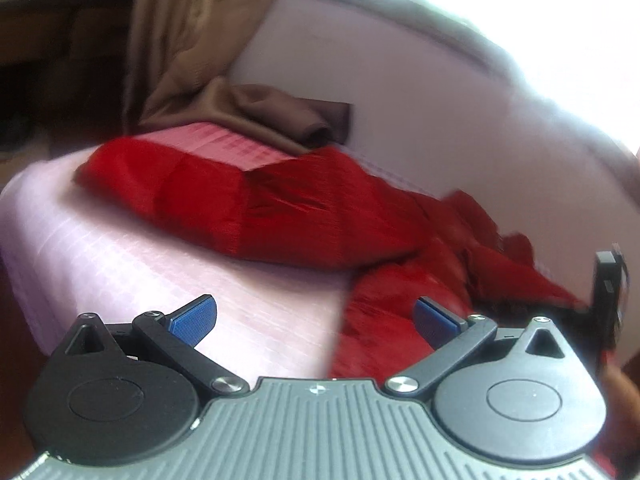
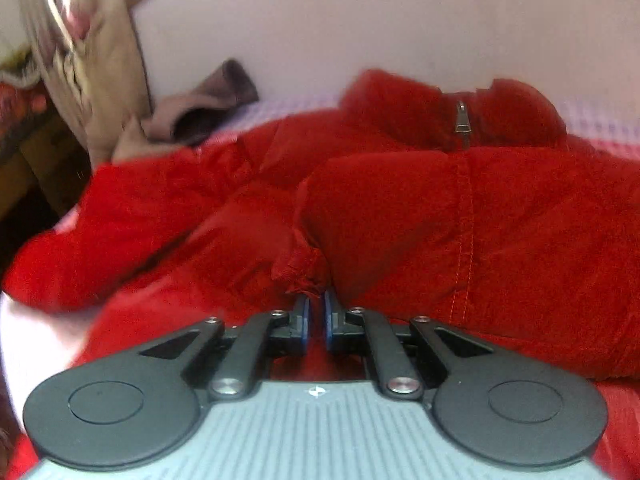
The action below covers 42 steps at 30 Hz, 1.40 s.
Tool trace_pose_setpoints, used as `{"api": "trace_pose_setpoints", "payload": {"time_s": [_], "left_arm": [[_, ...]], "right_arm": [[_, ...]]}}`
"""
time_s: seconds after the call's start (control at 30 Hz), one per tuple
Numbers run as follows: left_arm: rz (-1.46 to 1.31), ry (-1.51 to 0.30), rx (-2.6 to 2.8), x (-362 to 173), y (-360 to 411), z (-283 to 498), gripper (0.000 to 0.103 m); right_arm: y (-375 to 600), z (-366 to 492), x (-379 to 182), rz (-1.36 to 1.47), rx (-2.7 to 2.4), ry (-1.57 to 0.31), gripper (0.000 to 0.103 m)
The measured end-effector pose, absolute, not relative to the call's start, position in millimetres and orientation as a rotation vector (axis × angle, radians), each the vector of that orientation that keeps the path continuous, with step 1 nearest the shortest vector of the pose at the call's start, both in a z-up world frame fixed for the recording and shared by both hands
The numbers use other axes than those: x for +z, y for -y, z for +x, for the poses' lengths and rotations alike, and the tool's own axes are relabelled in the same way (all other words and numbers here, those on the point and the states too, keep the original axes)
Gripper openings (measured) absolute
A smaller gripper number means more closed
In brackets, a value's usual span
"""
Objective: Fold large clothes
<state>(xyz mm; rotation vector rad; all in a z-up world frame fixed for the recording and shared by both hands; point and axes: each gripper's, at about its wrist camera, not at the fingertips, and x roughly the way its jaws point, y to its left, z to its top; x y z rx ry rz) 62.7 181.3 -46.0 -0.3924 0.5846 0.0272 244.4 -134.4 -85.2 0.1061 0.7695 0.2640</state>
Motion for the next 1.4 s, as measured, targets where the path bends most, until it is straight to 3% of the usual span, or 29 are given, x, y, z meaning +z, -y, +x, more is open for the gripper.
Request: {"api": "trace_pose_setpoints", "payload": {"time_s": [0.13, 0.57, 0.6, 0.63, 0.67, 0.83, 0.93, 1.1, 1.13, 1.2, 1.27, 1.33, 1.4], "left_arm": [[-0.45, -0.56, 0.142, -52.4, -224.2, 76.2, 0.102], [-0.571, -0.602, 0.345, -77.4, -343.2, 142.5, 0.087], [-0.56, -0.594, 0.353, -77.6, -344.9, 145.3, 0.084], [-0.548, -0.592, 0.356, -77.8, -345.2, 148.7, 0.071], [-0.533, -0.596, 0.354, -78.7, -343.7, 152.8, 0.048], [-0.493, -0.591, 0.384, -80.4, -342.7, 167.7, 0.016], [-0.462, -0.565, 0.409, -68.3, -333.2, 171.8, 0.009], [-0.411, -0.447, 0.381, -21.3, -300.3, 157.5, 0.009], [-0.397, -0.426, 0.365, -11.0, -290.9, 153.9, 0.009], [-0.361, -0.38, 0.325, 12.7, -268.1, 147.9, 0.009], [-0.324, -0.333, 0.279, 36.3, -240.5, 142.1, 0.009], [-0.299, -0.292, 0.227, 55.2, -212.8, 137.7, 0.009], [-0.277, -0.261, 0.165, 73.7, -180.9, 136.2, 0.009]], "right_arm": [[118.2, 240.2, -90.1, 0.01, 0.239, -0.737, 0.007], [117.5, 233.7, -94.0, 0.011, 0.225, -0.692, 0.007], [117.5, 233.4, -94.3, 0.008, 0.224, -0.69, 0.007], [117.3, 233.0, -94.4, 0.006, 0.224, -0.688, 0.007], [117.4, 233.2, -94.9, 0.004, 0.223, -0.687, 0.007], [116.4, 235.0, -95.7, -0.004, 0.219, -0.684, 0.007], [117.9, 238.1, -94.5, 0.004, 0.222, -0.694, 0.007], [145.2, 241.9, -79.4, 0.222, 0.251, -0.753, 0.01], [152.8, 239.1, -75.1, 0.272, 0.256, -0.746, 0.013], [168.6, 228.4, -63.4, 0.343, 0.27, -0.702, 0.029], [185.3, 212.9, -50.8, 0.392, 0.274, -0.64, 0.064], [201.6, 198.9, -42.2, 0.439, 0.291, -0.596, 0.074], [218.1, 186.1, -36.0, 0.475, 0.309, -0.576, 0.074]]}}
